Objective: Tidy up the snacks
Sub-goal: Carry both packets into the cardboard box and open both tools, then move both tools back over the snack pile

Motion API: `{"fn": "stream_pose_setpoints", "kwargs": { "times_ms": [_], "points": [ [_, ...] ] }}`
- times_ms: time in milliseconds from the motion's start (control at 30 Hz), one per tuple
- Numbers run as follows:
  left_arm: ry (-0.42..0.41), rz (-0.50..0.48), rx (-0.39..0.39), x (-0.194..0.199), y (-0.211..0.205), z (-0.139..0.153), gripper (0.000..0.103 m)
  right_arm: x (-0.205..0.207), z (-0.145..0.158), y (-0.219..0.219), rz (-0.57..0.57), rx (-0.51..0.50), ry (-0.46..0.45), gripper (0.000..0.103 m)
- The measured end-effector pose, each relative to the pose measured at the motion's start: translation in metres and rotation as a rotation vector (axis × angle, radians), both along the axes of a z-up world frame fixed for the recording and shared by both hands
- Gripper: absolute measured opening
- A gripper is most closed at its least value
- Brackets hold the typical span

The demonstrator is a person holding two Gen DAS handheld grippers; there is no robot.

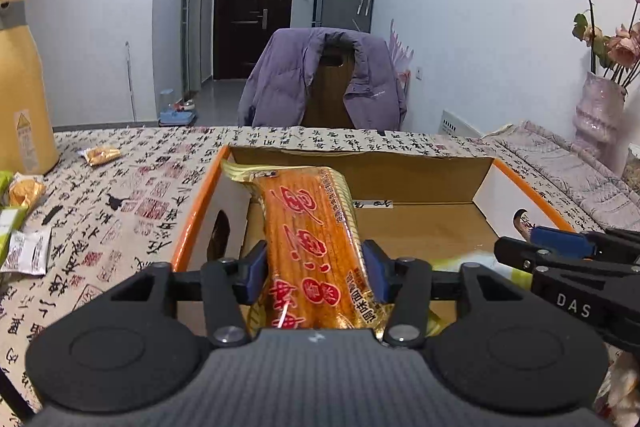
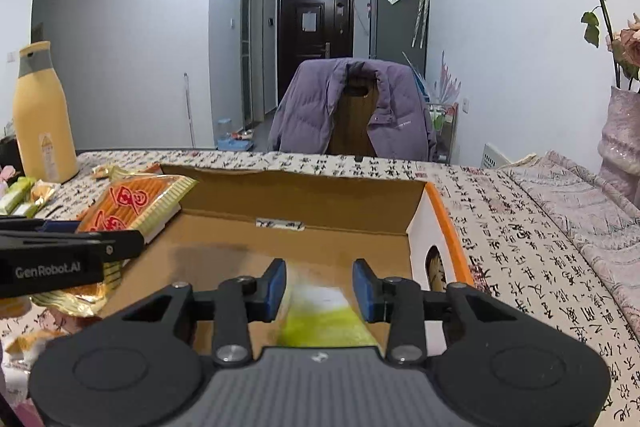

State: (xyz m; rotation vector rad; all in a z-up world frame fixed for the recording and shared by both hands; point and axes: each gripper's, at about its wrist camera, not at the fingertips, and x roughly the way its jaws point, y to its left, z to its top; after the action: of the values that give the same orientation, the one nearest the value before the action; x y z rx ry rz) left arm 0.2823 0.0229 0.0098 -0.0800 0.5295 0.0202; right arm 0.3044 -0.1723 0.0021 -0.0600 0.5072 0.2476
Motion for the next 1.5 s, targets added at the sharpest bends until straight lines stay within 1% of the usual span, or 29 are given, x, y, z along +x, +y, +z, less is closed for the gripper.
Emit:
{"fn": "stream_pose_setpoints", "kwargs": {
  "times_ms": [33,67,100,133,167,200,233,467,600,833,967,1167,1333,1500],
  "points": [
    [-0.002,0.002,-0.007,-0.001,0.001,0.000,0.067,-0.001,0.000,-0.001,-0.006,0.003,0.002,0.045],
    [-0.010,0.007,-0.013,-0.002,0.002,0.000,0.072,-0.001,0.001,-0.003,-0.010,0.009,0.003,0.058],
    [-0.021,0.011,-0.016,-0.004,0.003,0.001,0.082,-0.002,0.001,-0.005,-0.015,0.016,0.001,0.075],
    [-0.032,0.018,-0.016,-0.006,0.002,0.003,0.088,-0.003,0.002,-0.006,-0.022,0.024,-0.004,0.083],
    [-0.047,0.029,-0.018,-0.008,0.003,0.005,0.100,-0.003,0.003,-0.009,-0.028,0.031,-0.010,0.095],
    [-0.065,0.037,-0.024,-0.011,0.002,0.007,0.103,-0.005,0.004,-0.011,-0.031,0.039,-0.014,0.099],
    [-0.078,0.044,-0.029,-0.013,0.003,0.008,0.103,-0.005,0.005,-0.012,-0.034,0.044,-0.017,0.103],
    [-0.089,0.054,-0.034,-0.013,0.002,0.013,0.103,-0.005,0.006,-0.016,-0.045,0.047,-0.019,0.103],
    [-0.102,0.048,-0.032,-0.016,-0.001,0.019,0.103,-0.006,0.012,-0.014,-0.040,0.046,-0.029,0.103],
    [-0.146,0.066,-0.033,-0.033,-0.004,0.044,0.103,-0.022,0.033,-0.015,-0.045,0.031,-0.060,0.103],
    [-0.161,0.068,-0.034,-0.049,-0.005,0.055,0.103,-0.036,0.042,-0.017,-0.041,0.039,-0.069,0.103],
    [-0.177,0.065,-0.035,-0.081,-0.006,0.062,0.103,-0.067,0.051,-0.018,-0.031,0.036,-0.087,0.103],
    [-0.180,0.062,-0.030,-0.110,-0.006,0.062,0.103,-0.097,0.053,-0.023,-0.027,0.043,-0.090,0.103],
    [-0.167,0.062,-0.035,-0.140,-0.004,0.053,0.103,-0.127,0.047,-0.028,-0.026,0.032,-0.083,0.103]
  ]
}}
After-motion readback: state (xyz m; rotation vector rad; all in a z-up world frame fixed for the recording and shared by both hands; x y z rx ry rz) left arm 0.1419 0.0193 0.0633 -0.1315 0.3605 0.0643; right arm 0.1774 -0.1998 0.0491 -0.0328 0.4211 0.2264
